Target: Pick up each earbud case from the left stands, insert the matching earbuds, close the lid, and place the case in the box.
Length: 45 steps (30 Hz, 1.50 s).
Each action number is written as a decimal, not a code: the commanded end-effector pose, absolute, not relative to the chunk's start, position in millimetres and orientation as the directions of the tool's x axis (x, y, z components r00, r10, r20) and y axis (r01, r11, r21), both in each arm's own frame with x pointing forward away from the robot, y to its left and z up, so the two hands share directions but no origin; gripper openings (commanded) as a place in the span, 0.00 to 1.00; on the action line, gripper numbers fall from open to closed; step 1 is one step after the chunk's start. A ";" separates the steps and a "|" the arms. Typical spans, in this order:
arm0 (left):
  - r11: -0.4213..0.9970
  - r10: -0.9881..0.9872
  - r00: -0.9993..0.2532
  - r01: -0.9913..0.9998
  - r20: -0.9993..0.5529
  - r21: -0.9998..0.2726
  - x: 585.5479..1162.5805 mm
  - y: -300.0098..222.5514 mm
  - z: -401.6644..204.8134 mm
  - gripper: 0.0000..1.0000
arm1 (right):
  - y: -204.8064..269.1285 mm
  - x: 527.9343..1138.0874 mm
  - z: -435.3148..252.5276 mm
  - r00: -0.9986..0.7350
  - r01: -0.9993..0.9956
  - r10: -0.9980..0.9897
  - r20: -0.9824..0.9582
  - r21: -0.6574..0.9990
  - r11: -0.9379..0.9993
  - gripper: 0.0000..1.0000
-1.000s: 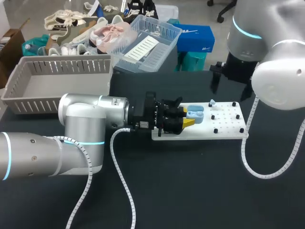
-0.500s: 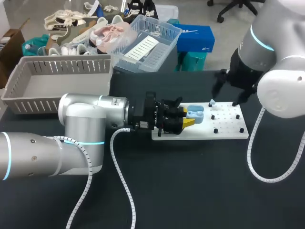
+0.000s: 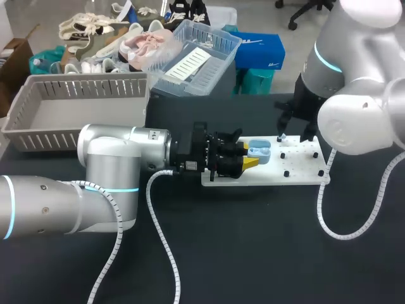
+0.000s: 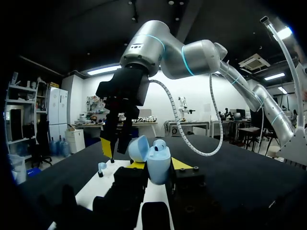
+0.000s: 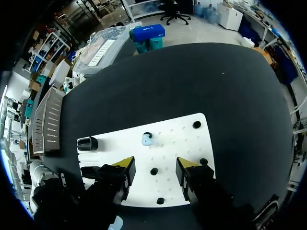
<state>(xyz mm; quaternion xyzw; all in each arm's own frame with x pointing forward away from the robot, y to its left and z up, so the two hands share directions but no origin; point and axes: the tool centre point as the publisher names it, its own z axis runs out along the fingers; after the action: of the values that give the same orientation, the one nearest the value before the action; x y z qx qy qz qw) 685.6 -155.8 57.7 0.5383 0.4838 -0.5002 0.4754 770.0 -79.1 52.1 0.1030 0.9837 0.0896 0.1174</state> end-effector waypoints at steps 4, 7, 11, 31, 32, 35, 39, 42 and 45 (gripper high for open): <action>-0.082 0.045 0.031 0.996 -0.998 0.028 686.6 -156.3 57.1 0.00 | -74.6 780.6 47.1 -0.950 0.193 0.233 -0.210 0.196 0.962 0.53; -0.082 0.045 0.031 0.996 -0.998 0.028 686.6 -156.3 57.1 0.00 | -74.1 783.6 44.9 -0.949 0.197 0.237 -0.209 0.196 0.961 0.50; -0.082 0.045 0.031 0.996 -0.998 0.028 686.6 -156.3 57.1 0.00 | -73.0 786.6 39.1 -0.950 0.203 0.242 -0.198 0.195 0.960 0.49; -0.082 0.045 0.031 0.996 -0.998 0.028 686.6 -156.3 57.1 0.00 | -70.6 793.1 27.4 -0.948 0.209 0.252 -0.197 0.214 0.954 0.39; -0.082 0.045 0.031 0.996 -0.998 0.028 686.6 -156.3 57.1 0.00 | -70.6 793.1 27.3 -0.947 0.210 0.253 -0.197 0.216 0.954 0.38; -0.082 0.045 0.031 0.996 -0.998 0.028 686.6 -156.3 57.1 0.00 | -70.3 793.2 26.9 -0.948 0.210 0.253 -0.194 0.218 0.953 0.33; -0.082 0.045 0.031 0.996 -0.998 0.028 686.6 -156.3 57.1 0.00 | -69.3 792.9 25.9 -0.949 0.208 0.251 -0.191 0.220 0.953 0.27; -0.082 0.045 0.031 0.996 -0.998 0.028 686.6 -156.3 57.1 0.00 | -68.7 793.0 24.8 -0.950 0.206 0.249 -0.190 0.219 0.954 0.27; -0.082 0.045 0.031 0.996 -0.998 0.028 686.6 -156.3 57.1 0.00 | -68.2 793.2 24.6 -0.951 0.203 0.245 -0.188 0.218 0.955 0.28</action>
<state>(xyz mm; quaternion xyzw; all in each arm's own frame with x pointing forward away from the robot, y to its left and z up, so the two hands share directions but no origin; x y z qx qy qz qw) 685.6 -155.9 57.7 0.5383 0.4838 -0.5002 0.4753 791.5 -68.5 25.2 0.1150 0.9826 0.0979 0.1085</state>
